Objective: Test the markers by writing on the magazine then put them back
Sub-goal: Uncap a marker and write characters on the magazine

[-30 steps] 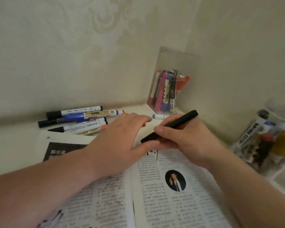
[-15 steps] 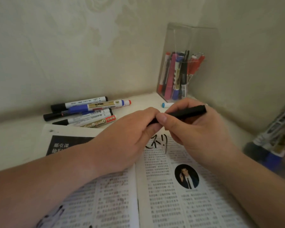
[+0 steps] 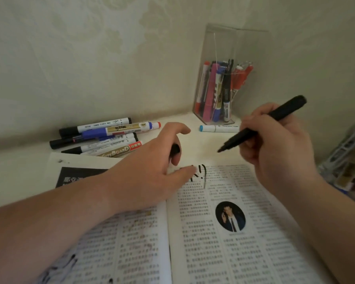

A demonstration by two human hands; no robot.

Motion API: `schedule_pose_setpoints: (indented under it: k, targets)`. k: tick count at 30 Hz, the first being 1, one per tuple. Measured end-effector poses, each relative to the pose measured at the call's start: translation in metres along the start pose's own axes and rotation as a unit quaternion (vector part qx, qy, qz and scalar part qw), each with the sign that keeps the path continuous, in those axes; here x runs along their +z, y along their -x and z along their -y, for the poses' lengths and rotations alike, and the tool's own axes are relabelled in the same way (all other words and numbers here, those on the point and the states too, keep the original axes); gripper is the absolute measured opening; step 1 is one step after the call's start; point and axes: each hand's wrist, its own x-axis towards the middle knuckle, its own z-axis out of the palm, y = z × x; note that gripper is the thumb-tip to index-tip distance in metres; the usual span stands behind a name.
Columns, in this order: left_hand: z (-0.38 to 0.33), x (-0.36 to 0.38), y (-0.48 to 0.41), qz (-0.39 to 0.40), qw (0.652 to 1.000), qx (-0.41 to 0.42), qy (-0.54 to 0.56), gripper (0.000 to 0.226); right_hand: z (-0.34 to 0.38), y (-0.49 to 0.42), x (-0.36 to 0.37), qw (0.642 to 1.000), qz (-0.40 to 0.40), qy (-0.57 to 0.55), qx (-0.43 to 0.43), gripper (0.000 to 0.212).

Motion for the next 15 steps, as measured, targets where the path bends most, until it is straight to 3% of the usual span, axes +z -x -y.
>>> schedule_pose_setpoints:
  k: [2, 5, 9, 11, 15]
  targets:
    - [0.003, 0.0, 0.0, 0.012, 1.0, 0.002, -0.008, 0.051, 0.0, -0.007, -0.01, 1.0, -0.014, 0.027, 0.01, 0.019]
    - [0.006, 0.002, -0.001, 0.004, 1.0, 0.014, -0.026, 0.043, -0.006, -0.013, -0.019, 0.99, 0.033, 0.128, 0.044, 0.017]
    - [0.006, 0.005, -0.002, -0.018, 0.999, 0.03, -0.031, 0.04, -0.01, -0.014, -0.02, 0.985, 0.083, 0.116, 0.095, 0.017]
    - [0.005, 0.003, -0.002, -0.037, 0.998, 0.037, -0.031, 0.042, -0.01, -0.012, -0.019, 0.983, 0.095, 0.131, 0.091, 0.007]
    - [-0.001, 0.0, 0.0, -0.053, 0.998, 0.014, -0.044, 0.043, -0.008, -0.014, -0.019, 0.96, 0.082, 0.253, 0.084, 0.015]
